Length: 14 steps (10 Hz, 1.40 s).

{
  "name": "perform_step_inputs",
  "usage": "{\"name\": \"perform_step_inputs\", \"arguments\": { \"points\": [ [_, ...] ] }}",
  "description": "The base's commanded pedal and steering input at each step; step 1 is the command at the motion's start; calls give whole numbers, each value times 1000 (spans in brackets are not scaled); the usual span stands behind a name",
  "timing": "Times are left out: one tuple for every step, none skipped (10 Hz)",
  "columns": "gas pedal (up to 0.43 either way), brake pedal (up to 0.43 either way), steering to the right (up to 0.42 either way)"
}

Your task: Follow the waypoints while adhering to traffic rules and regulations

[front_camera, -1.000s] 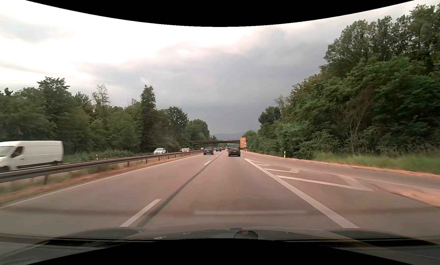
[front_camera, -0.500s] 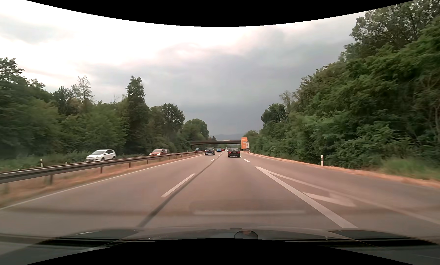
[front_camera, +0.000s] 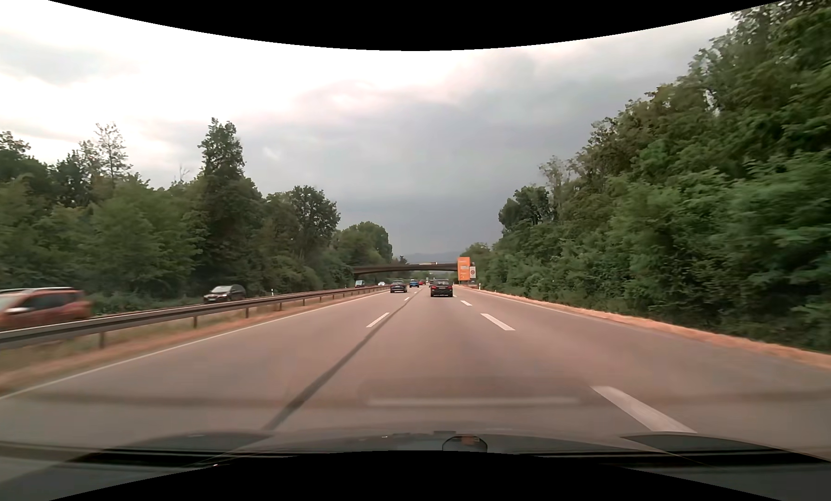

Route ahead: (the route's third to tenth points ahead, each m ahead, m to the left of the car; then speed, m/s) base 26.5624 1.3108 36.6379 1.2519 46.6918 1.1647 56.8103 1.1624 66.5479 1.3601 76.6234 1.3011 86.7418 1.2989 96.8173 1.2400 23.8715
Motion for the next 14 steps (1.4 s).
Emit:
{"name": "perform_step_inputs", "arguments": {
  "points": [
    [177,0,-1],
    [177,0,-1],
    [177,0,-1],
    [177,0,-1],
    [177,0,-1],
    [177,0,-1],
    [177,0,-1],
    [177,0,-1],
    [177,0,-1],
    [177,0,-1],
    [189,0,-1],
    [189,0,-1],
    [189,0,-1],
    [189,0,-1]
  ]
}}
